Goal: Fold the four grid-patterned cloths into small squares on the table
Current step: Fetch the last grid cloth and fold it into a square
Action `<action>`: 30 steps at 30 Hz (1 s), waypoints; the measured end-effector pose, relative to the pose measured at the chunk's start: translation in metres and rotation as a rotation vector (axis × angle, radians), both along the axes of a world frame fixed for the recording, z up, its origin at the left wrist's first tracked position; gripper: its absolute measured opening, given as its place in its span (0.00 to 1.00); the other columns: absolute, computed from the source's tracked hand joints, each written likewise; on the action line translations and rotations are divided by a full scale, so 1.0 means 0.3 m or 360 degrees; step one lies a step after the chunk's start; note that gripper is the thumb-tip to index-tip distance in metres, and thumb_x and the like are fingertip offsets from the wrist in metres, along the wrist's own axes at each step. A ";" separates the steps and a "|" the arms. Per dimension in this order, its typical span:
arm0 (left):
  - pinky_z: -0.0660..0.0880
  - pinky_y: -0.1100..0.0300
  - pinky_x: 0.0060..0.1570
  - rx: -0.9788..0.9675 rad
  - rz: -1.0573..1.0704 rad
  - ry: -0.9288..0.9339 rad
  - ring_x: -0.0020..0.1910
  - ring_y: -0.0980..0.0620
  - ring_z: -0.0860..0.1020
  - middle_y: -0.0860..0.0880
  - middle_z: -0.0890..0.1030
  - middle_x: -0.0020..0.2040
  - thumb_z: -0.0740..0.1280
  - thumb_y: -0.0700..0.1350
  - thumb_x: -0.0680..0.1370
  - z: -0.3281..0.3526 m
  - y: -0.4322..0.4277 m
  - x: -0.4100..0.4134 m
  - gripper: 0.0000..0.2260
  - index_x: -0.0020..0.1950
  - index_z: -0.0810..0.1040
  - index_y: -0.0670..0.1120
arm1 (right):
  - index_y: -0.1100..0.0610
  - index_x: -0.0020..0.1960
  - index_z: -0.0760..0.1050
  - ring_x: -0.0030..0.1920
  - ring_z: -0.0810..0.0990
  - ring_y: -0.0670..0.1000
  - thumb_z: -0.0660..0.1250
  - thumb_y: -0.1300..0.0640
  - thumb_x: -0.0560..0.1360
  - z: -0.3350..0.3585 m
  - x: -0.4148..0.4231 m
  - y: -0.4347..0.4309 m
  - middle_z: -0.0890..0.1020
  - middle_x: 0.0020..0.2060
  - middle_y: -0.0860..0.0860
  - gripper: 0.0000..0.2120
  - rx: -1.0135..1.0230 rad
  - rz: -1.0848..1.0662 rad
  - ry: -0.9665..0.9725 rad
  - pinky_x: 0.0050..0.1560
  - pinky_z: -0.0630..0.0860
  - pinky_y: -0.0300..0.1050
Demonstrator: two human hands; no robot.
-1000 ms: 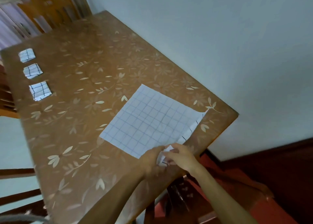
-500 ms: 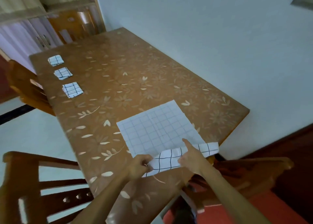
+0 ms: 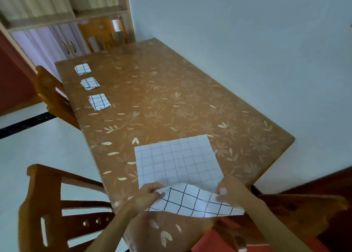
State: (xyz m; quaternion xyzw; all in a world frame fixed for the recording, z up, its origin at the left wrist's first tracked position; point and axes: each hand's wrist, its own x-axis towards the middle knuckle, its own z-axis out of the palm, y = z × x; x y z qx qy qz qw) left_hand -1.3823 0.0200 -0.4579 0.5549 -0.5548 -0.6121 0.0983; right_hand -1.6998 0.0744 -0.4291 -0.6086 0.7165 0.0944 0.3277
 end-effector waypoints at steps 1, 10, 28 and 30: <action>0.73 0.72 0.37 0.0003 0.0045 0.0001 0.41 0.59 0.81 0.58 0.84 0.40 0.71 0.41 0.78 0.010 -0.011 -0.012 0.04 0.50 0.83 0.48 | 0.43 0.45 0.73 0.60 0.72 0.46 0.70 0.46 0.76 0.010 -0.003 -0.016 0.74 0.56 0.45 0.06 0.0024 -0.0014 -0.0075 0.60 0.69 0.40; 0.75 0.60 0.41 -0.0162 0.0627 -0.0142 0.42 0.49 0.81 0.50 0.83 0.39 0.68 0.45 0.81 0.007 -0.218 -0.077 0.09 0.42 0.82 0.48 | 0.50 0.64 0.73 0.59 0.74 0.49 0.77 0.51 0.72 -0.047 -0.070 -0.343 0.72 0.59 0.46 0.24 -0.0124 -0.0390 -0.0653 0.50 0.72 0.39; 0.75 0.41 0.59 -0.0698 0.0521 -0.1267 0.64 0.36 0.73 0.38 0.73 0.67 0.71 0.47 0.77 -0.156 -0.484 -0.120 0.25 0.72 0.70 0.43 | 0.53 0.68 0.67 0.47 0.82 0.52 0.72 0.59 0.76 -0.368 -0.157 -0.554 0.82 0.49 0.50 0.24 -0.0375 -0.1125 -0.0856 0.49 0.78 0.53; 0.77 0.39 0.56 -0.0976 0.0266 -0.1394 0.63 0.33 0.74 0.35 0.72 0.68 0.74 0.43 0.73 -0.171 -0.460 -0.151 0.28 0.71 0.71 0.41 | 0.53 0.68 0.66 0.47 0.82 0.53 0.72 0.58 0.76 -0.375 -0.157 -0.571 0.82 0.46 0.48 0.24 -0.0391 -0.1109 -0.0843 0.51 0.79 0.55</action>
